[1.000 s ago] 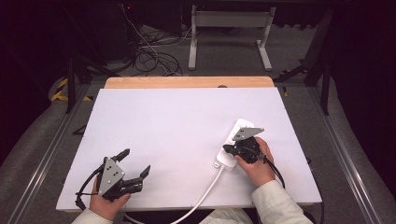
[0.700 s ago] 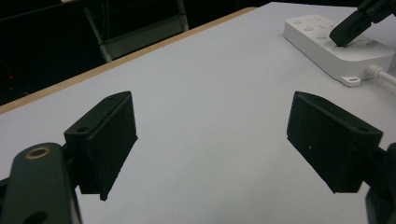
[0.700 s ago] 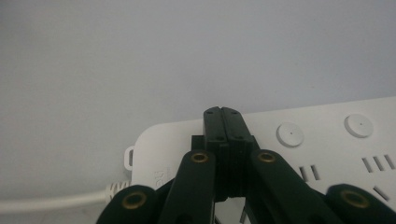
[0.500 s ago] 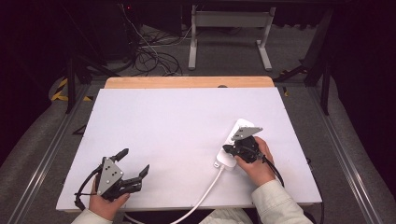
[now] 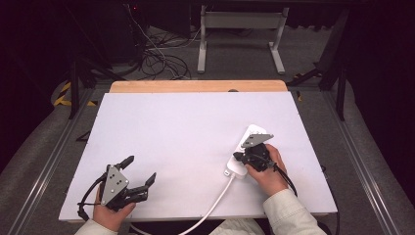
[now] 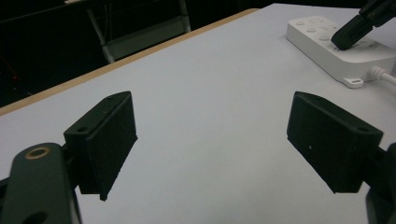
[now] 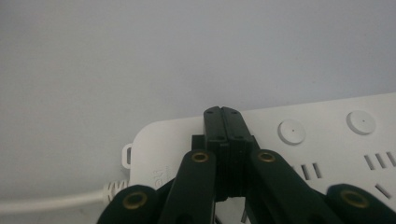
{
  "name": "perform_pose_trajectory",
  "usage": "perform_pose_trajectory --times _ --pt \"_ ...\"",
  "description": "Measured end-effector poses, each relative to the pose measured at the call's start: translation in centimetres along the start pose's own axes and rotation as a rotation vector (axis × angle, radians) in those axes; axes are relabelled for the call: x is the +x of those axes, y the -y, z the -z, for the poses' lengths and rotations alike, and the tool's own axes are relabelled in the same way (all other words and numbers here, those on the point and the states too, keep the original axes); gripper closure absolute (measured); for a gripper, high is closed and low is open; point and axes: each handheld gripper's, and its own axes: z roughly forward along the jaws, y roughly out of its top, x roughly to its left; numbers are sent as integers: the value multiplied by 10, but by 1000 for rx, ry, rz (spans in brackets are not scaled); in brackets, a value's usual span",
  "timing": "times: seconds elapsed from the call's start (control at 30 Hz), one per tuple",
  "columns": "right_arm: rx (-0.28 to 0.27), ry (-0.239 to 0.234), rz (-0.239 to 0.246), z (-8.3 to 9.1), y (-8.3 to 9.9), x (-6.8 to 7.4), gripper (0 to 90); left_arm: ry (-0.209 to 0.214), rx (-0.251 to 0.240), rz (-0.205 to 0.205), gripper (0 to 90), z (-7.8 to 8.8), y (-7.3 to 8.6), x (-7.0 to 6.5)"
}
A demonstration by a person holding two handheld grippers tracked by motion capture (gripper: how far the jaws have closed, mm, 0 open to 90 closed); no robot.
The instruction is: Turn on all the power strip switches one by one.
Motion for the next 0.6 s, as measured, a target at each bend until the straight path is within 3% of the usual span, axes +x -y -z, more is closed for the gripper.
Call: perform_pose_trajectory --times 0.17,0.23,0.3,0.37,0.6 --pt "-15 5 4 0 1 0 900 -3 -5 -1 162 0 0 0" --pt "-54 15 15 5 1 0 900 0 -5 -1 162 0 0 1" --pt "-129 -4 4 14 -3 1 900 0 -4 -1 162 0 0 1" --pt "-157 17 1 23 -8 -1 900 2 0 3 162 -1 0 1" --pt "-140 44 11 23 -9 -2 900 1 -1 -2 162 0 0 0"
